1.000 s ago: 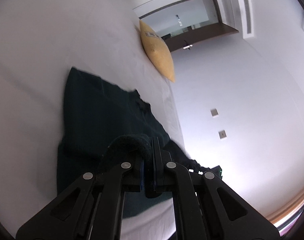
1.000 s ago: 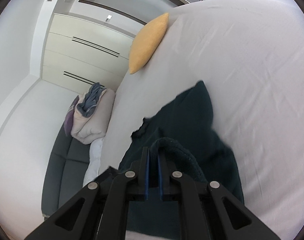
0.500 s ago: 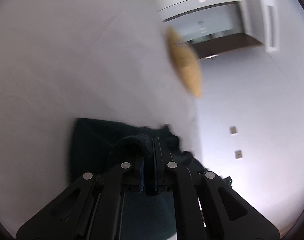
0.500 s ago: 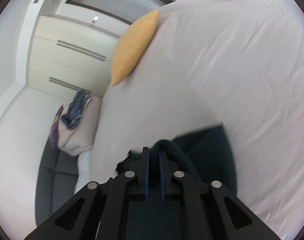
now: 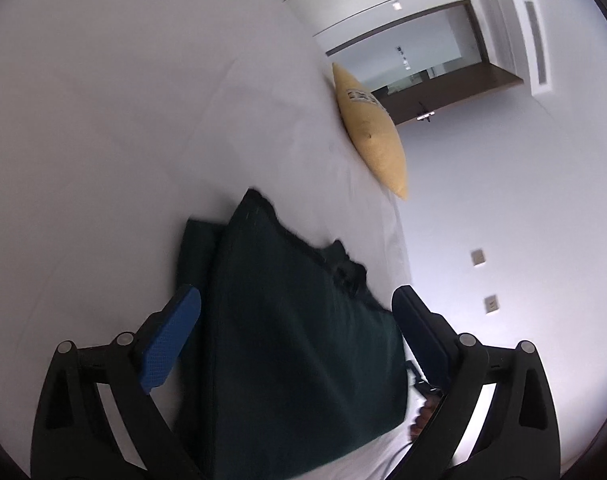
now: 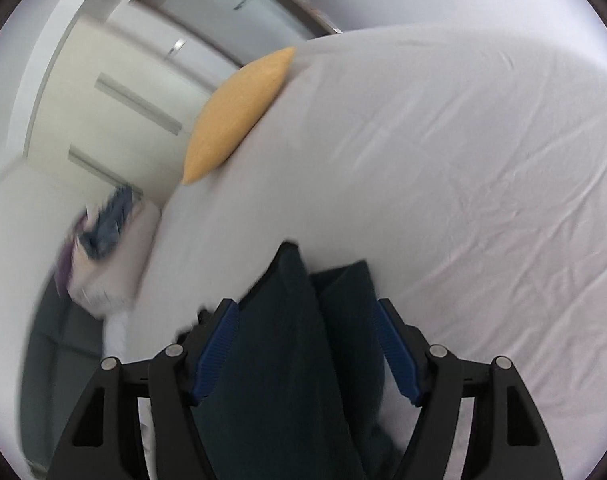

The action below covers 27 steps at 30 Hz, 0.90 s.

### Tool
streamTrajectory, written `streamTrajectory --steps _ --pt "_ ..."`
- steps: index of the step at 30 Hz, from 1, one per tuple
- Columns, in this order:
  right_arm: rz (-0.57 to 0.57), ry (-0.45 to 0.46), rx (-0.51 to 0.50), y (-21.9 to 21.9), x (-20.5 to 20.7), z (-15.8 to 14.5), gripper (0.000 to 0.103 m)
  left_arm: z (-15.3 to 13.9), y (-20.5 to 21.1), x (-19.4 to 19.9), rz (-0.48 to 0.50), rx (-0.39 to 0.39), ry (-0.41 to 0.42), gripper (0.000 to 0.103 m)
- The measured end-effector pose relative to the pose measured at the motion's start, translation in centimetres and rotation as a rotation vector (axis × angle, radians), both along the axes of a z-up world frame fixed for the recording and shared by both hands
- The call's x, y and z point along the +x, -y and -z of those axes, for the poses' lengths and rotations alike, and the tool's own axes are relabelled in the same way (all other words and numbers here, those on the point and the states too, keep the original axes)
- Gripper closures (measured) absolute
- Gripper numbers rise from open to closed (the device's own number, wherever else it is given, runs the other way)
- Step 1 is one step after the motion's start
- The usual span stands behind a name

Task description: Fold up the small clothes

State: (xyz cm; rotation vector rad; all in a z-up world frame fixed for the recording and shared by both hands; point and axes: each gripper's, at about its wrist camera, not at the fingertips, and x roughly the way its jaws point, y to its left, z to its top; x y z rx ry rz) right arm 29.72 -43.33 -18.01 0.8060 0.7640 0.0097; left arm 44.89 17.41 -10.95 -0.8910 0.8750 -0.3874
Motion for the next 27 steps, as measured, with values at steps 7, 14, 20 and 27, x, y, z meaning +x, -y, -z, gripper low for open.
streamTrajectory --steps 7,14,20,27 --pt "-0.159 -0.045 -0.196 -2.9 -4.0 -0.3 0.033 1.4 1.5 -9.7 0.089 0.094 0.005 0.007" --pt "-0.175 -0.031 -0.106 -1.8 -9.3 1.0 0.037 3.6 1.2 -12.3 0.121 0.054 0.026 0.021" --pt "-0.188 -0.015 -0.055 -1.8 -10.9 1.2 0.041 4.4 1.6 -12.6 0.146 0.1 0.028 0.052" --pt "-0.211 -0.015 -0.072 -3.0 -10.5 1.0 0.045 4.3 2.6 -12.5 0.193 0.209 0.029 0.072"
